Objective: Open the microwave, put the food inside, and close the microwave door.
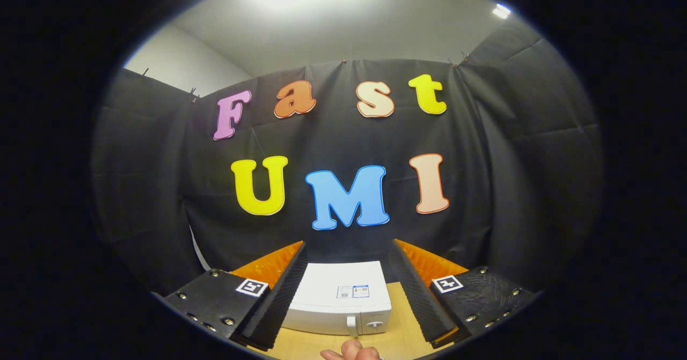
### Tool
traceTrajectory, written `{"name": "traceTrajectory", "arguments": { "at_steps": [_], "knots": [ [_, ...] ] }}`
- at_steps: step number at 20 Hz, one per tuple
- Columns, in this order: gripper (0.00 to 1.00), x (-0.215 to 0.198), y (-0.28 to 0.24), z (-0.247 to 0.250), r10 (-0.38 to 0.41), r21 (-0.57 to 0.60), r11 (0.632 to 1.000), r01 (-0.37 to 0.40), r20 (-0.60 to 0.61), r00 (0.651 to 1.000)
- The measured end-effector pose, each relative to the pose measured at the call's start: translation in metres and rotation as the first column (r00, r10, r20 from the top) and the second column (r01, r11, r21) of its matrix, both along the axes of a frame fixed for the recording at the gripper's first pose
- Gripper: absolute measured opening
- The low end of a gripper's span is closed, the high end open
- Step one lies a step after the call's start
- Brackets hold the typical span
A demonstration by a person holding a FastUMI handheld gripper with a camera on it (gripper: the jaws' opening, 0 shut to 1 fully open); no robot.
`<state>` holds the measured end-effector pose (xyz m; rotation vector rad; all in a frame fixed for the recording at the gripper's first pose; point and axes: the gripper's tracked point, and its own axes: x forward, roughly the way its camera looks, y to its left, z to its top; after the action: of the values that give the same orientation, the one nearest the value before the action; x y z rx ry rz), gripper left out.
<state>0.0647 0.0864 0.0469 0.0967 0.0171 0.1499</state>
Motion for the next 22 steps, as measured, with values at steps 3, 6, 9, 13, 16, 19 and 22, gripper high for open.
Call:
{"name": "traceTrajectory", "arguments": {
  "at_steps": [3,6,9,13,16,19,22],
  "knots": [
    [0.96,-0.002,-0.004,-0.015,0.0,-0.006,1.0,0.0,-0.037,0.999],
    [0.96,-0.004,-0.018,-0.031,-0.011,-0.008,1.0,0.01,-0.064,0.998],
    [0.96,-0.004,-0.032,-0.041,-0.027,0.004,1.0,0.028,-0.081,0.996],
    [0.96,-0.003,-0.038,-0.044,-0.023,0.02,0.999,0.025,-0.093,0.995],
    [0.96,-0.007,-0.035,-0.042,-0.001,0.002,1.0,0.001,-0.078,0.997],
    [0.96,-0.009,-0.039,-0.041,0.009,-0.028,1.0,-0.011,-0.051,0.999],
    [0.96,-0.011,-0.04,-0.042,0.024,-0.032,0.999,-0.026,-0.049,0.998]
  ]
}}
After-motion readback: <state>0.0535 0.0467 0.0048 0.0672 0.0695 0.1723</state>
